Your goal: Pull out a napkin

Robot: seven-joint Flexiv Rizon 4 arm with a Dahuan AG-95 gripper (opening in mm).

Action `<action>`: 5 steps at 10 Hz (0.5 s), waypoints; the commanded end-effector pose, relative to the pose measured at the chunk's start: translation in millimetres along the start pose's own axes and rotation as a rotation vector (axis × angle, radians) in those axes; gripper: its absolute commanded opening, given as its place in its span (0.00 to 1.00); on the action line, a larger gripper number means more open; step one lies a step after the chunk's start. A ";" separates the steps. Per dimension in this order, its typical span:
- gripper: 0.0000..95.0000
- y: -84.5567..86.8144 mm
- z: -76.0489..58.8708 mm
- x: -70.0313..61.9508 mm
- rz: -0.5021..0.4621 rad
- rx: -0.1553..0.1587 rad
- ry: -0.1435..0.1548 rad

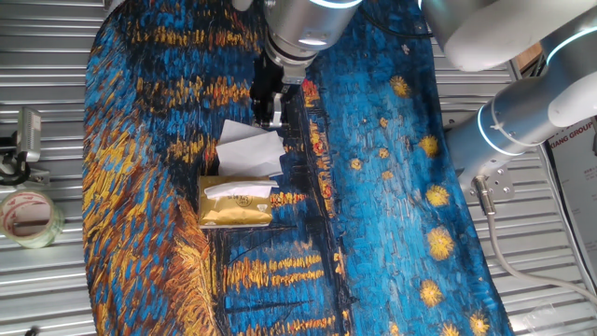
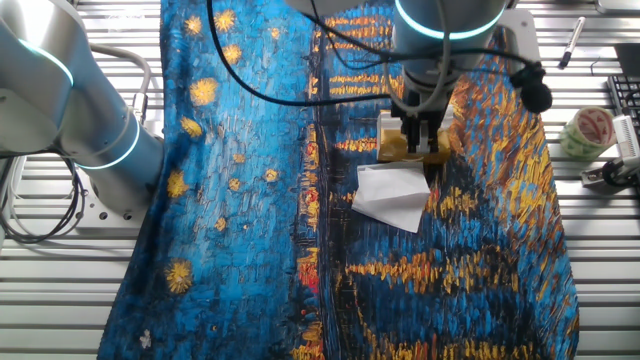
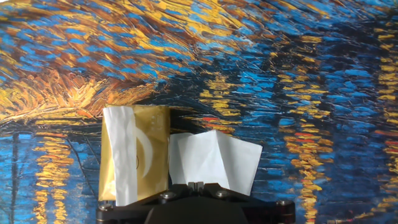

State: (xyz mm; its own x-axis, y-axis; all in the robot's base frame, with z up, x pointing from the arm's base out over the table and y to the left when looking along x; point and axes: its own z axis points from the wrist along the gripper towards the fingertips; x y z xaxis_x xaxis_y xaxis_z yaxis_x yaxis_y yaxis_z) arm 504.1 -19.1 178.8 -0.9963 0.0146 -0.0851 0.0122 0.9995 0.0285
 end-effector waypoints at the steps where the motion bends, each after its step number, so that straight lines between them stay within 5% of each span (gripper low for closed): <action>1: 0.00 -0.3 1.8 0.5 -0.009 -0.002 -0.003; 5: 0.00 0.0 0.9 0.9 -0.020 -0.008 0.003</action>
State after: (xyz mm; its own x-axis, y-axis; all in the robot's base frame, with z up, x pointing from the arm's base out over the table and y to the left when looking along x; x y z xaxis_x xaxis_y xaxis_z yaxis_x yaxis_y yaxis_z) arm 502.8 -19.6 178.8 -0.9968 -0.0082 -0.0800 -0.0111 0.9993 0.0360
